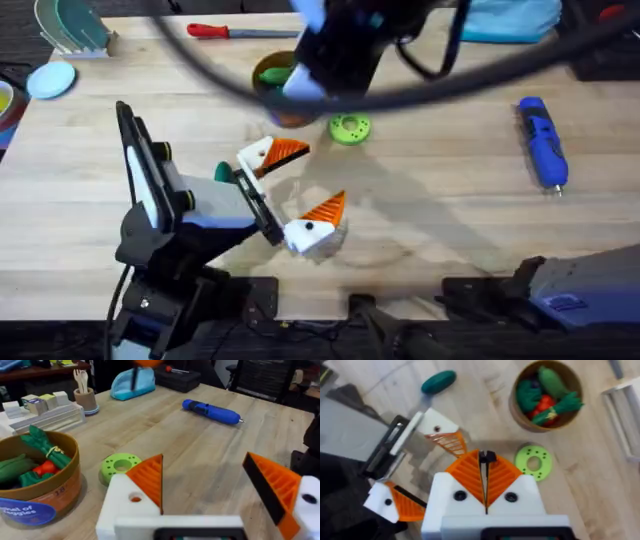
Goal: Pick up the gripper from the table and insert it into the empty holder that is missing its gripper. Then pick up a screw, insert it into the mounting hole, and use the screwdriver to tighten it. Finally, clean up the table by picking up the vegetable and placing it into the bucket.
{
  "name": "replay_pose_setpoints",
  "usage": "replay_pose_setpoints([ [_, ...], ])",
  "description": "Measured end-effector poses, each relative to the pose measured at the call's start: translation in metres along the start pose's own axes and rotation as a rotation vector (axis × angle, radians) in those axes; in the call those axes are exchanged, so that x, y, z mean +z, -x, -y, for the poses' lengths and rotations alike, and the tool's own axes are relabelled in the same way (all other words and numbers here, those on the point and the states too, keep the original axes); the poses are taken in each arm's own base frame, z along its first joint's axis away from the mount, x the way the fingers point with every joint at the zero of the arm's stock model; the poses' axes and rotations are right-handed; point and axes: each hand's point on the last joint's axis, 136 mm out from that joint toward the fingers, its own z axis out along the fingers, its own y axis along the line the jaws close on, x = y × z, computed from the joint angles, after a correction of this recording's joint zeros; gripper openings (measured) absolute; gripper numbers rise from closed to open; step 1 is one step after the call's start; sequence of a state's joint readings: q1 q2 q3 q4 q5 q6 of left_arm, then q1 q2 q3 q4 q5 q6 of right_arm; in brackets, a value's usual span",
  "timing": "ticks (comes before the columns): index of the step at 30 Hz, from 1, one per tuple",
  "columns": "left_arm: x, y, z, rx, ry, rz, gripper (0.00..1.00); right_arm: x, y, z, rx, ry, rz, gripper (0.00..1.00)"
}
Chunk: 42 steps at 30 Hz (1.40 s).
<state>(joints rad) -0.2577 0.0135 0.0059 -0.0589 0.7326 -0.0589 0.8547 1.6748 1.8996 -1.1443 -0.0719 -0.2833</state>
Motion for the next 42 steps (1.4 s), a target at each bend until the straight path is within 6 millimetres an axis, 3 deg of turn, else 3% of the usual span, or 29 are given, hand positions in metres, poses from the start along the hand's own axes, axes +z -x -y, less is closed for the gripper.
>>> replay_pose_setpoints([
  [8,0.0,0.0,0.0,0.0,0.0,0.0,0.993,0.033,0.006,-0.036,-0.038,0.063,-0.05,0.007],
  [17,0.0,0.0,0.0,0.0,0.0,0.0,0.993,0.04,0.01,-0.06,-0.061,0.114,-0.05,0.007],
  [42,0.0,0.0,0.0,0.0,0.0,0.0,0.993,0.061,0.003,-0.065,-0.04,0.151,-0.105,0.007],
])
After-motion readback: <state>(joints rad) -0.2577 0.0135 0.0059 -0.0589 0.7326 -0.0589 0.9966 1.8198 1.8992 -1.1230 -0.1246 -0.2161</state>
